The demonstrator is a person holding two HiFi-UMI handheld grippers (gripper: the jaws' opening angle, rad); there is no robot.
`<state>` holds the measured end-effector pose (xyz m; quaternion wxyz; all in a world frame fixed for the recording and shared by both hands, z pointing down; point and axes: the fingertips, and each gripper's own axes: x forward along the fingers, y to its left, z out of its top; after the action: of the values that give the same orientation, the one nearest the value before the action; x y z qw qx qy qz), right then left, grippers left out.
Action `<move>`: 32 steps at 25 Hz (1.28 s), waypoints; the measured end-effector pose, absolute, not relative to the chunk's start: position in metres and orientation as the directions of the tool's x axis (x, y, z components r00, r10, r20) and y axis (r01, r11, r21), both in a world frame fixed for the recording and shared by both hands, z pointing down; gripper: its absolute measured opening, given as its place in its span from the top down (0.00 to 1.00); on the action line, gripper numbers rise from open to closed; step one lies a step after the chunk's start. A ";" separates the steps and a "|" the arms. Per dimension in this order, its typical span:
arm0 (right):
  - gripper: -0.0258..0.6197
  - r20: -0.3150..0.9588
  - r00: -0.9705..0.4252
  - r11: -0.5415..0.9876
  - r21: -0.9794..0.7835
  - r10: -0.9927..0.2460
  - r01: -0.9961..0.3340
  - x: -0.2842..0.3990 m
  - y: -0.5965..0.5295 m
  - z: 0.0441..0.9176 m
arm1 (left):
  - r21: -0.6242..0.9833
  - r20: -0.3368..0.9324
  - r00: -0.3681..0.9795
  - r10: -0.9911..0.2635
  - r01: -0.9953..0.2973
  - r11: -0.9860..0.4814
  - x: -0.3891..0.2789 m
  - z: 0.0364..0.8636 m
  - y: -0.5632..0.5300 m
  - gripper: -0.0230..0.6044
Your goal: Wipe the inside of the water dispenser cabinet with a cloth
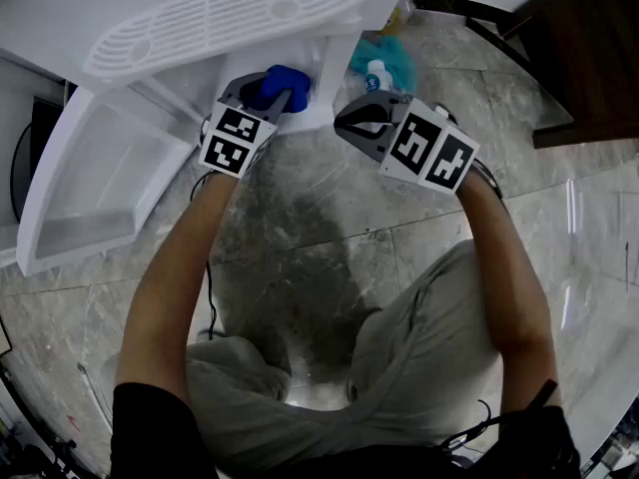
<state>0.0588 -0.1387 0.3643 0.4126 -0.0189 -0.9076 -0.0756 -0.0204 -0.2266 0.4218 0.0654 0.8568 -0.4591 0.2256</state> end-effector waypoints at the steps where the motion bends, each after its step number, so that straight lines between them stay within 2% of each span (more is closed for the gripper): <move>1: 0.96 0.749 -0.662 0.988 0.119 -0.025 0.097 0.060 -0.136 0.361 | -0.073 0.481 0.462 -0.745 -0.826 -0.559 -0.021 0.432 -0.235 0.80; 5: 0.96 0.759 -0.650 0.985 0.131 -0.026 0.113 0.067 -0.125 0.351 | 0.044 0.600 0.432 -0.673 -0.858 -0.512 -0.024 0.466 -0.271 0.80; 8: 0.96 0.785 -0.618 0.979 0.158 -0.045 0.129 0.074 -0.118 0.351 | 0.013 0.638 0.411 -0.651 -0.852 -0.524 -0.025 0.475 -0.290 0.80; 15: 0.96 0.815 -0.579 0.974 0.142 -0.013 0.179 0.055 -0.106 0.352 | -0.142 0.608 0.374 -0.700 -0.817 -0.559 -0.037 0.487 -0.323 0.80; 19: 0.96 0.849 -0.529 0.969 0.135 -0.007 0.205 0.045 -0.098 0.372 | -0.143 0.587 0.341 -0.734 -0.849 -0.509 -0.046 0.487 -0.345 0.80; 24: 0.96 0.875 -0.483 0.968 0.091 0.035 0.234 0.064 -0.085 0.383 | -0.159 0.586 0.329 -0.741 -0.850 -0.503 -0.046 0.484 -0.350 0.80; 28: 0.96 0.881 -0.473 0.977 0.090 0.012 0.192 0.078 -0.097 0.385 | -0.100 0.559 0.385 -0.734 -0.848 -0.520 -0.037 0.480 -0.330 0.80; 32: 0.96 0.867 -0.497 0.983 0.066 0.028 0.172 0.075 -0.092 0.380 | -0.143 0.572 0.374 -0.730 -0.831 -0.538 -0.033 0.485 -0.326 0.80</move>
<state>0.0753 -0.0915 0.3804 0.4981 -0.0582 -0.8621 -0.0722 -0.0329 -0.3262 0.4854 0.0846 0.8247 -0.4733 0.2980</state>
